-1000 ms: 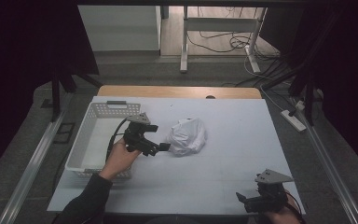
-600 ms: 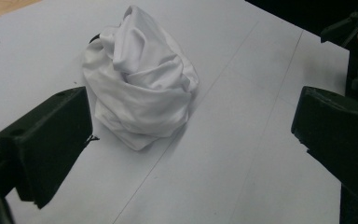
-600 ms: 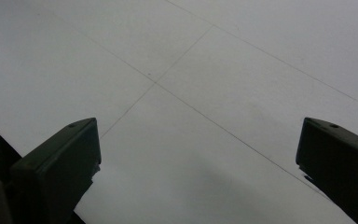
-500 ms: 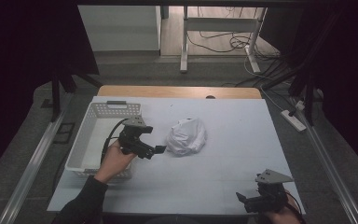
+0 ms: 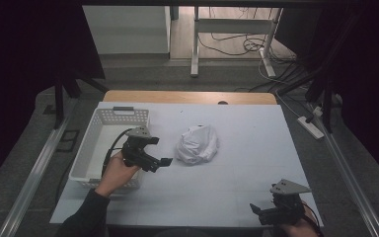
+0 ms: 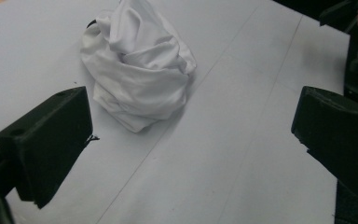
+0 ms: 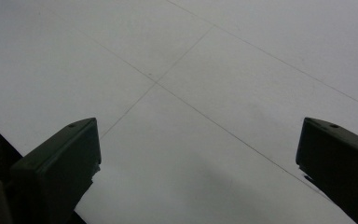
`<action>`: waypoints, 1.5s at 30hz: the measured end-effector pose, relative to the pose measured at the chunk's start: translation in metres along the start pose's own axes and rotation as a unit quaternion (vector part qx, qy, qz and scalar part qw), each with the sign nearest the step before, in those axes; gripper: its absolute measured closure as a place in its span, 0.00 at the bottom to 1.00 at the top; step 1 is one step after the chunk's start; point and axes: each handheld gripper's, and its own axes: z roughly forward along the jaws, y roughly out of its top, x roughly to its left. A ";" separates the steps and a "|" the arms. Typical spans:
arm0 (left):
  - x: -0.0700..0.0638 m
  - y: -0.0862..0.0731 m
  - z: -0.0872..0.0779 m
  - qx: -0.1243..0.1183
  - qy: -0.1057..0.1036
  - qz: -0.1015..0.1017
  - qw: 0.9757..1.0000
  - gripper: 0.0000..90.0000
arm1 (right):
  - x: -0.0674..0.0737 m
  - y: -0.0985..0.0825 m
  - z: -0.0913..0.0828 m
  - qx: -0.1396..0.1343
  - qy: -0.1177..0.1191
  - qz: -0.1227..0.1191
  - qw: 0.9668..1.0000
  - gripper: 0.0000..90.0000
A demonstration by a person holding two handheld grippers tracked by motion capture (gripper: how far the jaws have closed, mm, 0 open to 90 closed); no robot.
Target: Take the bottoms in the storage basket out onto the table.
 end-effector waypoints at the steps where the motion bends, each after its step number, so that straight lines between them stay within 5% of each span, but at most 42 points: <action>1: 0.000 -0.001 -0.001 -0.001 -0.001 -0.001 1.000 0.00 | 0.000 0.000 0.000 0.000 0.000 0.000 1.000 0.00; 10: 0.000 -0.008 -0.010 -0.011 -0.009 0.005 1.000 0.00 | 0.000 0.000 0.000 0.000 -0.001 0.000 1.000 0.00; 29: -0.002 -0.024 -0.028 -0.015 0.041 0.008 0.999 0.00 | 0.000 0.000 0.000 0.000 -0.002 0.001 1.000 0.00; 45: -0.003 -0.034 -0.040 -0.011 0.050 -0.009 0.999 0.00 | 0.000 0.000 0.000 0.001 -0.003 0.002 1.000 0.00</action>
